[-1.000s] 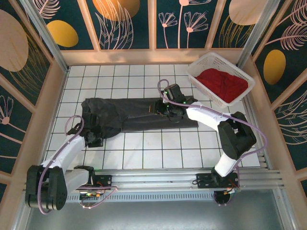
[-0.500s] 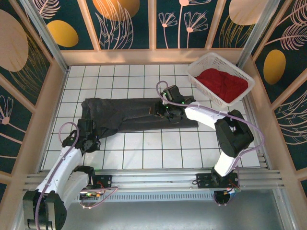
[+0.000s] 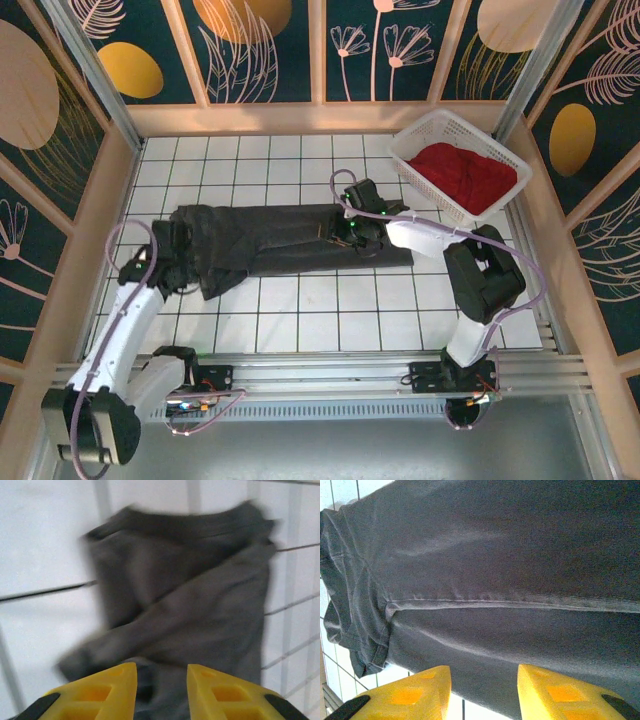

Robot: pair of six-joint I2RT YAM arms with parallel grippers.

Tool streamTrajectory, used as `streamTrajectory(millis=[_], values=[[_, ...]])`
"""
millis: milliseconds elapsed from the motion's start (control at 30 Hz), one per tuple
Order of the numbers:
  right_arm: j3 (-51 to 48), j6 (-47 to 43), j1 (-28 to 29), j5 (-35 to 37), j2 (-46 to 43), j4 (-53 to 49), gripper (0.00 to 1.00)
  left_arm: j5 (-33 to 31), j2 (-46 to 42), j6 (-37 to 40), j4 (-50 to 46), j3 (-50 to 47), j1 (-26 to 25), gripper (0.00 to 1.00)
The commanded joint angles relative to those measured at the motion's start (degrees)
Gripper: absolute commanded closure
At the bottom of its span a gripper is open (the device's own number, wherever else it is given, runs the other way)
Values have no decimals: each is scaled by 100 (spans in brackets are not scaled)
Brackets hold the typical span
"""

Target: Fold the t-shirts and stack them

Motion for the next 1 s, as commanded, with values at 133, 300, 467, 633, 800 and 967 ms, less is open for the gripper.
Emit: streamTrajectory(millis=[133, 300, 467, 633, 800, 967], values=[[366, -332, -238, -377, 320, 89, 59, 1297, 2002, 3533, 1730, 1226, 1241, 71], [742, -549, -702, -484, 689, -288, 58, 2258, 3295, 4718, 1969, 1954, 1573, 62], [943, -546, -940, -450, 1013, -529, 58, 2502, 4193, 5165, 2046, 2309, 1711, 62], [1039, -538, -994, -428, 1264, -604, 58, 2737, 4918, 5181, 2092, 2622, 1708, 64], [1076, -493, -1032, -373, 1407, -624, 58, 2620, 5073, 5108, 2102, 2568, 1708, 68], [1101, -485, -1063, -355, 1516, -664, 59, 2326, 5115, 5123, 1909, 2581, 1711, 70]])
